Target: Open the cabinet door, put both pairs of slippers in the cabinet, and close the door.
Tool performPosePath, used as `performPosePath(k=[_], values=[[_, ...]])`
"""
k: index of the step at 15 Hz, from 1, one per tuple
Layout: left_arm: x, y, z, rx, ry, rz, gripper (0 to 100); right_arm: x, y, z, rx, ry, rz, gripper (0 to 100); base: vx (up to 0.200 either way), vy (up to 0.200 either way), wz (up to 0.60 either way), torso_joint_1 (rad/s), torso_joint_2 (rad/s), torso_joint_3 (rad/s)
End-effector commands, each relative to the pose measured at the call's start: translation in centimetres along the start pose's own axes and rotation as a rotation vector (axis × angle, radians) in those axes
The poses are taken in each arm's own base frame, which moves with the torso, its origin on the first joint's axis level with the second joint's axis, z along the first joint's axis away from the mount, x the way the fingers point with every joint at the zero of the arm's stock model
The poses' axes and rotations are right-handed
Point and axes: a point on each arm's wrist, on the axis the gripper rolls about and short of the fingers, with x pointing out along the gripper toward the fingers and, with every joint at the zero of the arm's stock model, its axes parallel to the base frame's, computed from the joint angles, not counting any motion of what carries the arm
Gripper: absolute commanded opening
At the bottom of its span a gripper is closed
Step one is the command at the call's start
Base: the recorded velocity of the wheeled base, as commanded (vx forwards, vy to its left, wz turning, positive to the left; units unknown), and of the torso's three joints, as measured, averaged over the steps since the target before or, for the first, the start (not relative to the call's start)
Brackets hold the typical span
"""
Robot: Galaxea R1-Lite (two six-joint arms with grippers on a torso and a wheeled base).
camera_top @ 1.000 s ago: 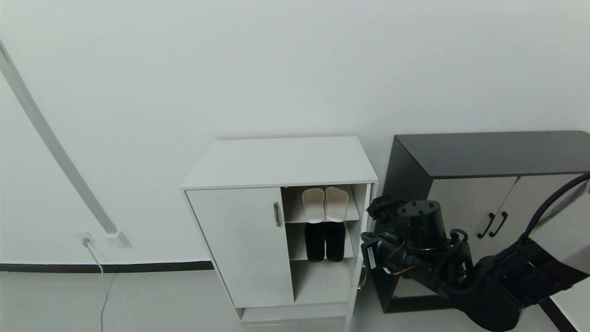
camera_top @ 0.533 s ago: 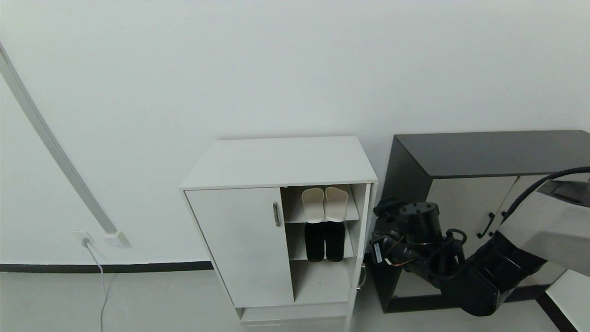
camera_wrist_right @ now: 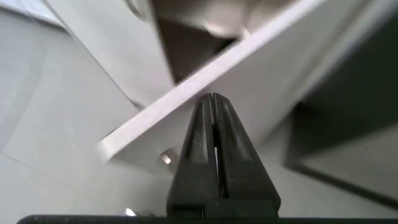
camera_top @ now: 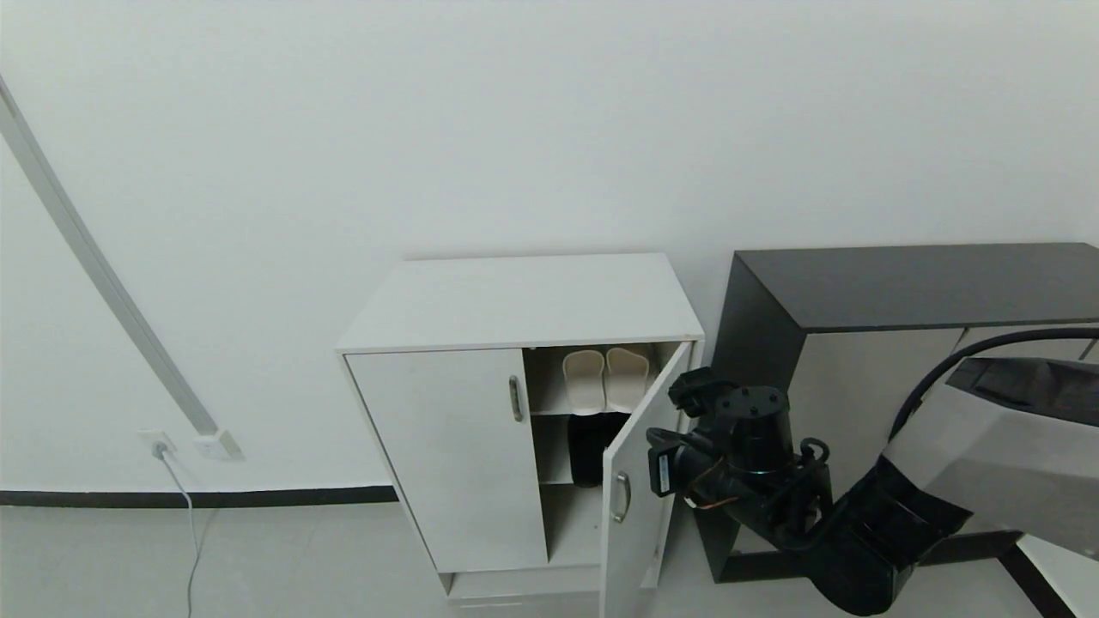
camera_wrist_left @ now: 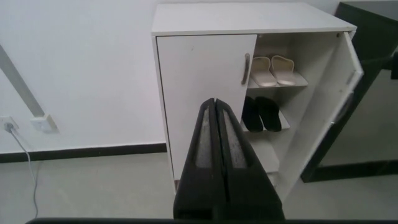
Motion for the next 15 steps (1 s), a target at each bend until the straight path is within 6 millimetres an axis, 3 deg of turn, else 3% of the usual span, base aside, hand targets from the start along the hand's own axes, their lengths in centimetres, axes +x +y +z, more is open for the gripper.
performPosePath(k=[1,8,15], values=[[0.0,0.0,0.0,-0.001,0.001,0.0,0,-0.7,0.3,0.4,0.004,-0.004,0.041,0,0.0,0.0,0.0,0.0,0.0,0.0],[0.0,0.0,0.0,-0.007,0.001,0.02,0,-2.8,0.6,-1.5,-0.031,0.049,0.157,0,0.0,0.0,0.0,0.0,0.0,0.0],[0.0,0.0,0.0,-0.007,0.001,0.019,0,-4.1,1.1,-3.0,-0.086,0.073,0.246,0,0.2,0.0,0.0,0.002,0.0,0.003]])
